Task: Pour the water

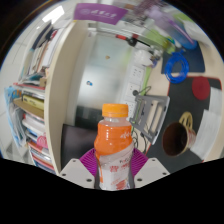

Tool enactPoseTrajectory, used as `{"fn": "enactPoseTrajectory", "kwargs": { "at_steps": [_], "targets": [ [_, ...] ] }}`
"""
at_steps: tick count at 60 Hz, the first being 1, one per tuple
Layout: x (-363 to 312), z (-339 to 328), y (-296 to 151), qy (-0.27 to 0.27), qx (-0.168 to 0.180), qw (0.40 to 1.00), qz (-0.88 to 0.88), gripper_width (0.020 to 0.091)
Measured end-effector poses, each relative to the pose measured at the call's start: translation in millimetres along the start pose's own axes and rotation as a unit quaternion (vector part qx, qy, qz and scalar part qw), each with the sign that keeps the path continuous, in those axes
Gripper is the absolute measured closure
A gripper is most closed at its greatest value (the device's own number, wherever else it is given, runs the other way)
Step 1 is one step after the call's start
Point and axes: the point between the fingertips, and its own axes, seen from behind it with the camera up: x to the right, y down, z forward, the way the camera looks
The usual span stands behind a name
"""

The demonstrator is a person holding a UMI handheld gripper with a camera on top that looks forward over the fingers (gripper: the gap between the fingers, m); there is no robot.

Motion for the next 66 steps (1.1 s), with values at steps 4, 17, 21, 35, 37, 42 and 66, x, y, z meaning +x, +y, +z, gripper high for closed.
{"fn": "enactPoseTrajectory", "kwargs": {
  "at_steps": [4,17,21,35,37,42,66],
  "targets": [
    [-16,-9,-26,-0.002,0.014,0.994,-0.109,0.0698],
    [-10,-32,-122,0.05,0.091,0.902,-0.42,0.069],
    [14,-37,-154,0.097,0.114,0.852,-0.502,0.0685],
    [87,-36,-217,0.17,0.131,0.775,-0.594,0.0677],
    [102,-33,-222,0.177,0.128,0.772,-0.597,0.0677],
    [132,-26,-229,0.194,0.119,0.765,-0.602,0.0679],
    [208,-1,-213,0.183,0.092,0.767,-0.608,0.0639]
  ]
}}
